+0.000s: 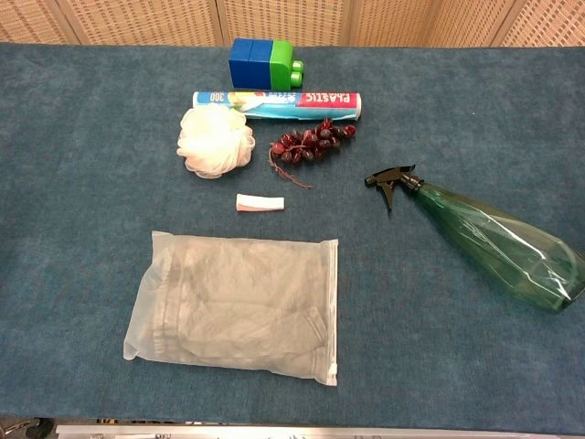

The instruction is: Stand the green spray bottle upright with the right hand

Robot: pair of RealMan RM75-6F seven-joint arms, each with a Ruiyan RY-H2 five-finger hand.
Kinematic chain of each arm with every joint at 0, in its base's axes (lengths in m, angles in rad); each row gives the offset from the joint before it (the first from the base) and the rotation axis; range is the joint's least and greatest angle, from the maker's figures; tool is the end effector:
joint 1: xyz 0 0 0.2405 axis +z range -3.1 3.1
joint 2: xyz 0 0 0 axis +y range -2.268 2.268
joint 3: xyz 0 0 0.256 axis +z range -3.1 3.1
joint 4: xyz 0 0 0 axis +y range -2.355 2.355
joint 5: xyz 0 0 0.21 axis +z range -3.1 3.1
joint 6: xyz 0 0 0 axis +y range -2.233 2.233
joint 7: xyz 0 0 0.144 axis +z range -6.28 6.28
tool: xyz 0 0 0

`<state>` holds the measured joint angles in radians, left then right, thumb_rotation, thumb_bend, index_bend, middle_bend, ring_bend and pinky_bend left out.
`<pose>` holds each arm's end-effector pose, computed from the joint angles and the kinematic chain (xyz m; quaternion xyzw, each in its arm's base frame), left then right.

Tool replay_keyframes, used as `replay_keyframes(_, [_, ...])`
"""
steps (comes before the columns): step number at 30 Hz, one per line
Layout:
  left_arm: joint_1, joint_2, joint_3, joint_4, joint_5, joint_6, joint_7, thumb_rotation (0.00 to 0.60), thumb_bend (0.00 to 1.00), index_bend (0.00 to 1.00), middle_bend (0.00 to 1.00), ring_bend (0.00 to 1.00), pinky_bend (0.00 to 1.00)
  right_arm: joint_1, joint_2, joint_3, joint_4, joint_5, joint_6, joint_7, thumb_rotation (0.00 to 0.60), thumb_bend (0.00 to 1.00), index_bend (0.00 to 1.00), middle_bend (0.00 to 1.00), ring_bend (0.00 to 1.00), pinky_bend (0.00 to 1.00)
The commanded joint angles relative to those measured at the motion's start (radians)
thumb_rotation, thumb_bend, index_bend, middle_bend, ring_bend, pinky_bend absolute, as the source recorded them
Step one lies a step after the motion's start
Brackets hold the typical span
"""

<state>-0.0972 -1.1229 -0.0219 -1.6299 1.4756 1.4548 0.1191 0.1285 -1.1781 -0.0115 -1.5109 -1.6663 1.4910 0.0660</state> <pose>-0.3120 0.1784 0.1496 -0.6199 -0.3764 -0.3425 0.5974 -0.3010 -0.1804 0.1318 0.6563 -0.3622 0.4159 0.5149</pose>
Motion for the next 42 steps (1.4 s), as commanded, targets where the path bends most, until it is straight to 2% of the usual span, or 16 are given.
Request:
replay_keyframes(1, [-0.002, -0.001, 0.001, 0.002, -0.001, -0.006, 0.001, 0.600, 0.60, 0.31, 0.57, 0.54, 0.96, -0.001, 0.000, 0.001, 0.000, 0.001, 0.001, -0.001, 0.600, 0.00, 0.00, 0.00, 0.00, 0.02])
replay_keyframes(29, [-0.007, -0.014, 0.004, 0.013, -0.009, -0.029, -0.003, 0.600, 0.60, 0.31, 0.57, 0.54, 0.96, 0.002, 0.006, -0.007, 0.004, -0.012, -0.001, 0.014, 0.600, 0.00, 0.00, 0.00, 0.00, 0.02])
replay_keyframes(42, [-0.007, -0.010, 0.001, 0.011, -0.013, -0.027, -0.007, 0.600, 0.60, 0.31, 0.57, 0.54, 0.96, 0.018, -0.016, -0.042, -0.010, -0.056, -0.039, -0.004, 0.600, 0.00, 0.00, 0.00, 0.00, 0.02])
